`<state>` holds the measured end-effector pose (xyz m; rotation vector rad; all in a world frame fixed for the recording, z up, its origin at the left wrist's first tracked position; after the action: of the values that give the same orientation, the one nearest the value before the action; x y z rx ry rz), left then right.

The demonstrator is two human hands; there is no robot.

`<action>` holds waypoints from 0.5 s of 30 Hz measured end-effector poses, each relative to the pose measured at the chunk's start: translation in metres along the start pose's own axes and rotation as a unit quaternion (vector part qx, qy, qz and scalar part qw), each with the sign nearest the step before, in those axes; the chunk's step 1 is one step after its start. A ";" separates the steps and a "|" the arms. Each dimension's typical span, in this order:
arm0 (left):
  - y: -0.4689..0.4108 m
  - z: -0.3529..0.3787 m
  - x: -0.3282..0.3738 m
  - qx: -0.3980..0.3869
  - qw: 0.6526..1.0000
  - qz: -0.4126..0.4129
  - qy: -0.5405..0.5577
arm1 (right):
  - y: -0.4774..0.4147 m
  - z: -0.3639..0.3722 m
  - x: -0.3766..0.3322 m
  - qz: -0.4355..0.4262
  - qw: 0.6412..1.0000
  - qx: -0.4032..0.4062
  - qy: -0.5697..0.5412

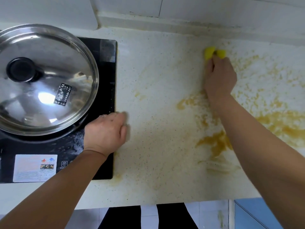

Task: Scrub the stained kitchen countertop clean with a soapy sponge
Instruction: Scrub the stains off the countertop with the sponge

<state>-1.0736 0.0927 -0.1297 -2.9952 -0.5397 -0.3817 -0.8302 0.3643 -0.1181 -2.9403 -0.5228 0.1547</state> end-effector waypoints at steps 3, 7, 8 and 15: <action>0.001 0.002 -0.002 -0.012 1.000 -0.012 -0.005 | 0.019 0.003 -0.026 0.038 0.999 -0.018 -0.023; 0.000 0.001 -0.001 -0.013 1.000 -0.009 -0.008 | 0.107 0.009 -0.138 -0.264 0.953 -0.132 -0.070; 0.000 0.001 0.000 -0.015 1.000 -0.008 -0.011 | 0.123 0.007 -0.142 -0.337 0.927 -0.155 -0.063; 0.001 0.005 -0.002 -0.031 0.999 -0.008 -0.021 | 0.041 -0.006 0.020 0.002 1.000 -0.027 0.013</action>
<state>-1.0738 0.0920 -0.1352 -3.0666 -0.5670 -0.3421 -0.7971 0.3327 -0.1204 -2.9923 -0.5243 0.1031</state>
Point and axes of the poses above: each hand's wrist, its own y-axis away from the middle knuckle, its own z-axis out of the palm, x = y × z, the point moved 8 cm from there along -y, towards the middle knuckle, and after that the axes turned 11 degrees about -z, right-handed, at the moved point
